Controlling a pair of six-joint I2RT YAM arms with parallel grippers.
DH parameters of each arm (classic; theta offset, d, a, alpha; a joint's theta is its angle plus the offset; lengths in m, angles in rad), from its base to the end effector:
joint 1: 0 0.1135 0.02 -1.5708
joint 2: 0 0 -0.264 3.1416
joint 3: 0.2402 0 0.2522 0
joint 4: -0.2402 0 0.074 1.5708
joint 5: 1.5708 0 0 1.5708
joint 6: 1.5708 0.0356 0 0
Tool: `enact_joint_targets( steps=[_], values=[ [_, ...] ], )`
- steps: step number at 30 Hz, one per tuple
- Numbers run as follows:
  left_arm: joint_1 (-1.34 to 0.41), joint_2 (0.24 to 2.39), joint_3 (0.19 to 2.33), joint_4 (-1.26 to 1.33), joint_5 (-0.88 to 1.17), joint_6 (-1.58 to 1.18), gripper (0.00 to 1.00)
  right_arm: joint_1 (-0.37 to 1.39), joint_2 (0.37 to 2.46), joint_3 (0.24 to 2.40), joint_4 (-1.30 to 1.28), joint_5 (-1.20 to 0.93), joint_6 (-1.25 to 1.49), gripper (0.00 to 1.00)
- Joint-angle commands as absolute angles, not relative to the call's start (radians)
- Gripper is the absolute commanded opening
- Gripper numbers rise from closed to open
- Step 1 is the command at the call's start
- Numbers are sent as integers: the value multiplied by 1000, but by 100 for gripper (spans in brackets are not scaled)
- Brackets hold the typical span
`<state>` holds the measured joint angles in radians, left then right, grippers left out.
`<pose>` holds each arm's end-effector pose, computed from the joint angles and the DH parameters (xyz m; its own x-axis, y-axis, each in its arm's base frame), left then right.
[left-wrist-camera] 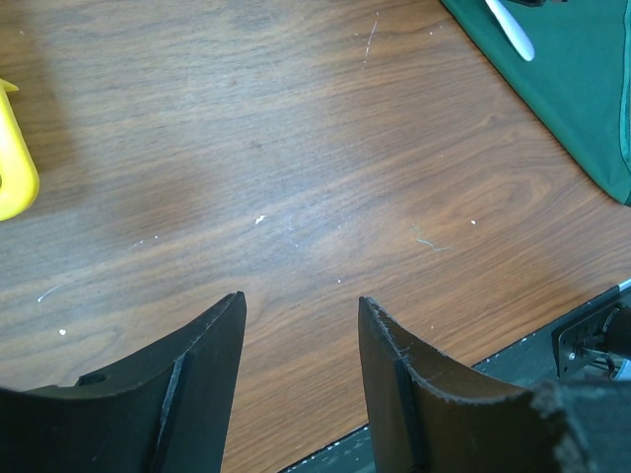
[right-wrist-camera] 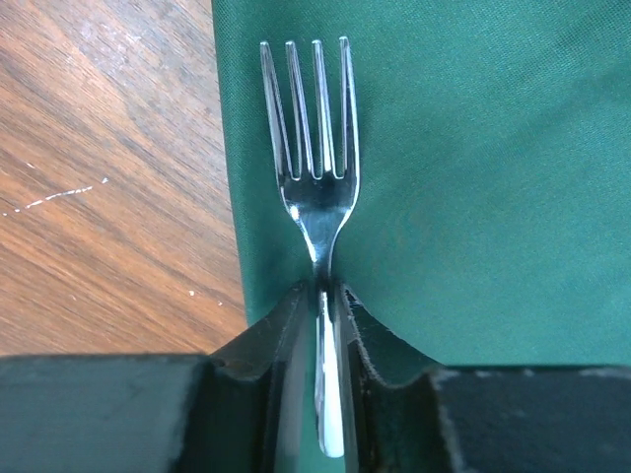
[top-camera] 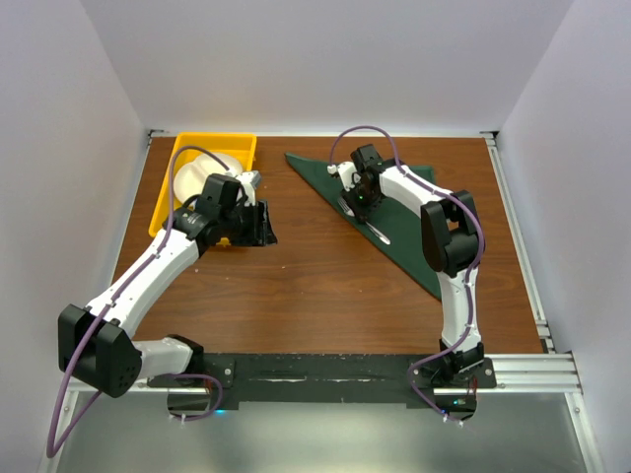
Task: Fold the napkin, place the utensils inside, and roll it up
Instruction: Place the utensil onto the napkin, then fold the napkin
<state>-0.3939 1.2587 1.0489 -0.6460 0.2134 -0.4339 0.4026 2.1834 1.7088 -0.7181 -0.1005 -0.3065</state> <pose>0.2394 -0.1077 0.2903 -0.8442 -0.0941 -0.5276 0.1635 0.8923 -0.4207 0.4195 0.1825 0.1692 -0.6873 -0.6190 -0.3801 -0.6621 0.7490 -0.0225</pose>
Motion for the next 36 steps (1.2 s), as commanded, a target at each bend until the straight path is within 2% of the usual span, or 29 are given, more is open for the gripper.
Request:
enact_joint_targets(
  steps=[1, 7, 12, 14, 16, 19, 23, 28, 33, 36],
  values=[
    [-393, 1246, 1063, -627, 233, -417, 54, 397, 2192, 1723, -709, -109, -299, 24],
    [-393, 1233, 1051, -630, 229, -422, 54, 399, 2186, 1749, -730, -113, -284, 28],
    [-393, 1226, 1039, -591, 239, -434, 55, 400, 2128, 1819, -796, -66, -200, 37],
    [-393, 1227, 1042, -560, 229, -443, 56, 399, 2070, 1819, -799, -17, -88, 41],
    [-393, 1236, 1058, -511, 187, -465, 62, 399, 2022, 1796, -792, -2, 57, 47],
    [-393, 1285, 1094, -418, 118, -515, 62, 399, 1936, 1741, -799, 23, 214, 47],
    [-397, 1464, 1182, -311, 26, -595, 61, 399, 1867, 1657, -841, -52, 330, 45],
    [-410, 1736, 1469, -407, -214, -712, 58, 400, 1666, 1430, -680, -186, 400, 43],
    [-417, 1978, 1671, -348, -365, -770, 63, 400, 1540, 1339, -690, -176, 413, 48],
    [-416, 2109, 1785, -307, -378, -775, 66, 400, 1500, 1309, -730, -169, 399, 50]
  ],
)
